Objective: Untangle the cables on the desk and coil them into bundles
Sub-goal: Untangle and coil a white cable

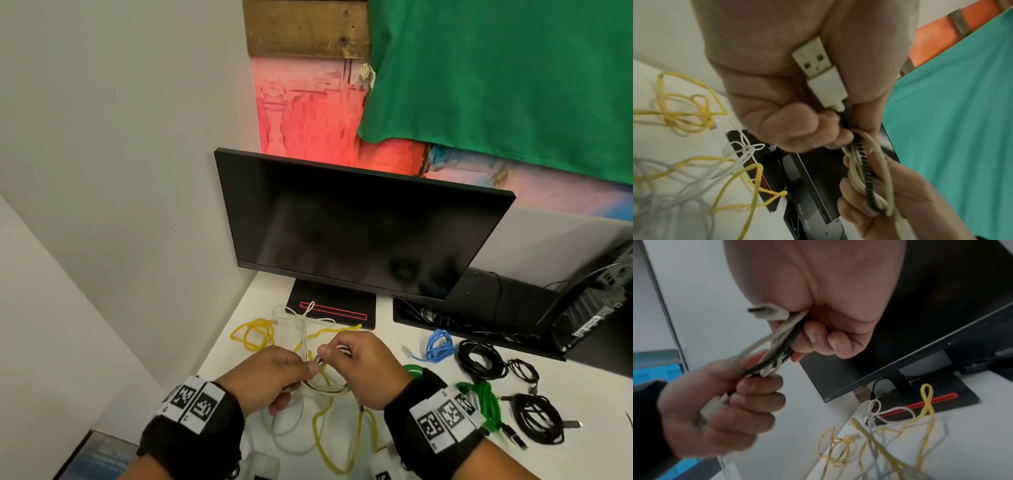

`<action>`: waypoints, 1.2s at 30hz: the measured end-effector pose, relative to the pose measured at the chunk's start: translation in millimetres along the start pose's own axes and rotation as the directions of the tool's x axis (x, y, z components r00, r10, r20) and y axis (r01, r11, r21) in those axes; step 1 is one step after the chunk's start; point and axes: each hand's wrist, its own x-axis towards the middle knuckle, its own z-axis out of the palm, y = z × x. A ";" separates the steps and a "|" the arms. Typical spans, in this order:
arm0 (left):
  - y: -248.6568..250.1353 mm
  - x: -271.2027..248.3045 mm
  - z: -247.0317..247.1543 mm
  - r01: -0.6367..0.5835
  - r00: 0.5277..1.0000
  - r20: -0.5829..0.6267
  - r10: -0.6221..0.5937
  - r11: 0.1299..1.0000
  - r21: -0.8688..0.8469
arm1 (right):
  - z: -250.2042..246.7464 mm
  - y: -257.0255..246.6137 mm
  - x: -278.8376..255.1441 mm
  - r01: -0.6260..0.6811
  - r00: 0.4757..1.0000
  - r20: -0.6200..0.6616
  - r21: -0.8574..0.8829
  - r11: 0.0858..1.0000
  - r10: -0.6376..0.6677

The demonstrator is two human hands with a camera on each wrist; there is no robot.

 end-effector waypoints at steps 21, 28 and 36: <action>-0.1 3.0 15.4 -0.160 0.935 -0.222 0.278 0.886 0.435 | 1.7 5.8 -4.4 -0.108 0.989 -0.064 0.328 0.938 0.136; -1.2 6.7 19.5 -0.026 0.900 -0.324 0.292 0.776 0.630 | 0.2 2.9 -12.6 -0.122 0.985 0.141 0.183 0.976 0.097; -6.5 1.8 7.3 -0.162 0.971 -0.094 0.218 0.899 0.407 | -13.2 15.6 -18.6 -0.082 0.992 0.104 0.134 0.988 0.068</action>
